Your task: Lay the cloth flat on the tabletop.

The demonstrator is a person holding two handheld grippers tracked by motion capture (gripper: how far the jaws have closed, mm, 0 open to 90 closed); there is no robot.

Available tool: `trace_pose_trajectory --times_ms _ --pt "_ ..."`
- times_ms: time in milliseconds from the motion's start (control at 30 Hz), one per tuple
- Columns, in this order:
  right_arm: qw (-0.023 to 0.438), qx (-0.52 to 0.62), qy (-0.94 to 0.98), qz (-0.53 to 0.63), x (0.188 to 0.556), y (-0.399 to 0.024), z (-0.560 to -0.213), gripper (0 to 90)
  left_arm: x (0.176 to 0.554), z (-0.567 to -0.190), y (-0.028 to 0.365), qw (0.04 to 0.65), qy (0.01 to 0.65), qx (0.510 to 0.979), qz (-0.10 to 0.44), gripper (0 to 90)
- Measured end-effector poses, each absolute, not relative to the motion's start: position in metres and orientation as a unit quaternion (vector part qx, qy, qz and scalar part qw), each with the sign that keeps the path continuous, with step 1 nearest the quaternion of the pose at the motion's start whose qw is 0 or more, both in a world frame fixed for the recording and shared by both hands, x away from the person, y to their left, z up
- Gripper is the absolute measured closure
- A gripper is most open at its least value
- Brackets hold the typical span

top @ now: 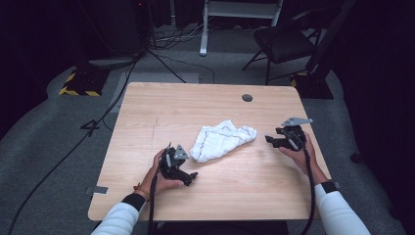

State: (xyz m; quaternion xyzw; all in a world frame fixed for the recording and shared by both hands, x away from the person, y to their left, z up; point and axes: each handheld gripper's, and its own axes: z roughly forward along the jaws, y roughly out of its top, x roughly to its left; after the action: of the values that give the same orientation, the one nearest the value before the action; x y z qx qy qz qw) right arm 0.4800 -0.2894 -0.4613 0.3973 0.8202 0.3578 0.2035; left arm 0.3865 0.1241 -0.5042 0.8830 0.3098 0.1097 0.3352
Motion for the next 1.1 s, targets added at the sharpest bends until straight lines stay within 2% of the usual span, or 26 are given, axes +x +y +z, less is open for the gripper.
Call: trace_pose_trajectory --times_ms 200,367,433,467,533,600,667,767,833,967,1033,1100 --pt "0.213 0.389 0.828 0.343 0.501 -0.25 -0.474 42.5 0.39 -0.504 0.113 0.336 0.297 0.888 0.103 0.3" --pt "0.21 0.393 0.831 0.333 0.51 -0.241 -0.482 43.1 0.39 -0.504 0.113 0.34 0.289 0.889 0.102 2.7" --pt "0.208 0.394 0.835 0.324 0.513 -0.239 -0.487 43.1 0.391 -0.501 0.114 0.346 0.29 0.887 0.1 10.2" --pt "0.202 0.393 0.837 0.321 0.515 -0.238 -0.492 45.0 0.393 -0.498 0.113 0.356 0.284 0.885 0.1 22.4" --pt "0.191 0.395 0.837 0.326 0.515 -0.24 -0.492 45.1 0.394 -0.495 0.112 0.359 0.282 0.884 0.097 15.1" --pt "0.185 0.394 0.839 0.327 0.515 -0.241 -0.492 45.3 0.397 -0.488 0.108 0.373 0.287 0.876 0.106 19.4" --pt "0.182 0.395 0.839 0.326 0.513 -0.242 -0.492 45.7 0.401 -0.48 0.105 0.387 0.288 0.868 0.116 19.1" --pt "0.203 0.374 0.848 0.315 0.506 -0.237 -0.49 48.3 0.411 -0.471 0.101 0.404 0.295 0.857 0.12 18.6" --pt "0.218 0.358 0.855 0.304 0.5 -0.233 -0.489 51.0 0.421 -0.469 0.093 0.405 0.303 0.854 0.125 21.0" --pt "0.214 0.355 0.859 0.302 0.498 -0.234 -0.489 52.4 0.434 -0.469 0.086 0.399 0.31 0.852 0.135 23.5" --pt "0.209 0.36 0.857 0.304 0.497 -0.235 -0.489 53.2 0.445 -0.473 0.081 0.39 0.326 0.853 0.12 23.7" --pt "0.201 0.365 0.854 0.311 0.497 -0.236 -0.489 56.3 0.453 -0.478 0.078 0.38 0.333 0.856 0.11 34.3"
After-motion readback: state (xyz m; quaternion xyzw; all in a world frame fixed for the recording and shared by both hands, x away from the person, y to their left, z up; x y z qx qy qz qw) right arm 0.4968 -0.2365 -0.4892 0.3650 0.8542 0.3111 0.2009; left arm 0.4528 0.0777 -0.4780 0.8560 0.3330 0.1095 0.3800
